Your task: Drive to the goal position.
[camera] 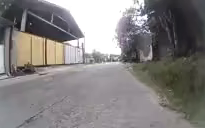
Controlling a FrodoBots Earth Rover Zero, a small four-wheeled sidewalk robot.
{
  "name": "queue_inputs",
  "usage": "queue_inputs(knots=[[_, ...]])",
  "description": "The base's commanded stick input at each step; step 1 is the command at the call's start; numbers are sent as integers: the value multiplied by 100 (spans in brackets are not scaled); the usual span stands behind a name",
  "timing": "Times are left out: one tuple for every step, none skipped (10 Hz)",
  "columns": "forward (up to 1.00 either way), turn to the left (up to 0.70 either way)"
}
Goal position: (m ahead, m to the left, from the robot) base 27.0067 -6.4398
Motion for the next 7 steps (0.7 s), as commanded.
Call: queue_inputs(knots=[[100, 5], [100, 5], [100, 5], [100, 5], [100, 5], [100, 5], [100, 5]])
